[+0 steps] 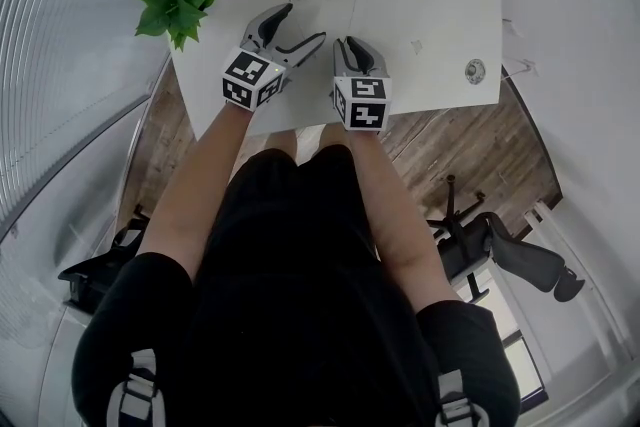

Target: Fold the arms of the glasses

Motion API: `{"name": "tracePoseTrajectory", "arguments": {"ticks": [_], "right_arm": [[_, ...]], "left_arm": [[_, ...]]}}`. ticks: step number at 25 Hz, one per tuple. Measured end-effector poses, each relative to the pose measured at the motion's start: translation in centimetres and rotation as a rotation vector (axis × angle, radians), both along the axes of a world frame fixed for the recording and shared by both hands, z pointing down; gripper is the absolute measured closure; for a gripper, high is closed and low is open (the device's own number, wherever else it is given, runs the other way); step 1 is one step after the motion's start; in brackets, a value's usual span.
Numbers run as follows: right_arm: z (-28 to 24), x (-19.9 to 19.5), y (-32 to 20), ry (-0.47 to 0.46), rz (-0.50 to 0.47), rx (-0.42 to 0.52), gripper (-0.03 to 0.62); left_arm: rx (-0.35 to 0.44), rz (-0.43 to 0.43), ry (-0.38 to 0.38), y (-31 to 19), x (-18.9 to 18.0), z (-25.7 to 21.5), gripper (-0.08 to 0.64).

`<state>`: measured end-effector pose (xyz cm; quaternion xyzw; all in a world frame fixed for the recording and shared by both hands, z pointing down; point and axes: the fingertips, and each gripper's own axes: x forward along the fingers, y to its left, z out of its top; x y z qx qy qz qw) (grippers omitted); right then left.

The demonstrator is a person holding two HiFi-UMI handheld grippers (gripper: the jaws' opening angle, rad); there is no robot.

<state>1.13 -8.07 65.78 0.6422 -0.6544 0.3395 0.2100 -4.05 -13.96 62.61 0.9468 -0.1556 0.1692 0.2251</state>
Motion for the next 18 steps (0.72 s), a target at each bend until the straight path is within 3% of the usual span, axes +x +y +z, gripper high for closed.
{"name": "tracePoseTrajectory", "arguments": {"ticks": [8,18], "right_arm": [[0.0,0.1,-0.9,0.002,-0.001,-0.005,0.511],[-0.1,-0.1,-1.3,0.001,-0.008,-0.003,0.511]], "left_arm": [[0.011,-0.045,-0.011,-2.7,-0.9,0.3,0.219],[0.000,0.041,-0.050,-3.0,0.6,1.3,0.219]]}}
